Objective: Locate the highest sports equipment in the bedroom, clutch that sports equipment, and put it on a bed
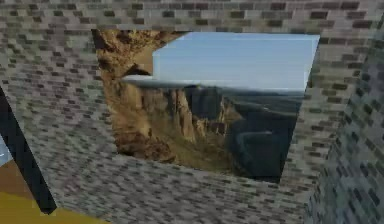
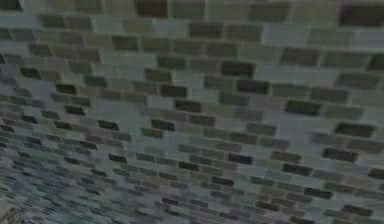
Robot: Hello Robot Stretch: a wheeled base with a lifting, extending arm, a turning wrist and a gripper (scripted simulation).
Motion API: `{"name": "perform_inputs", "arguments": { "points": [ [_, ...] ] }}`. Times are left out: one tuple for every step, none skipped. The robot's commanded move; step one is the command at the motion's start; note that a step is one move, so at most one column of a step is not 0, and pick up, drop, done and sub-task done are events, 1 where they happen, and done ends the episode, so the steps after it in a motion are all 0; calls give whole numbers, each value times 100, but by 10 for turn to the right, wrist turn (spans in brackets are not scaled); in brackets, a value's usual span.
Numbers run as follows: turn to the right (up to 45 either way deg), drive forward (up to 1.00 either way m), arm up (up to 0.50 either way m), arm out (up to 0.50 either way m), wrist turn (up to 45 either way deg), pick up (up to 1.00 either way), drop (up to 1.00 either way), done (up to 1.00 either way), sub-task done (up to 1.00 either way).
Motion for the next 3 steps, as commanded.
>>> {"name": "perform_inputs", "arguments": {
  "points": [
    [-450,0,0,0,0,0,0,0,0],
    [-150,0,0,0,0,0,0,0,0],
    [0,100,0,0,0,0,0,0,0]
  ]
}}
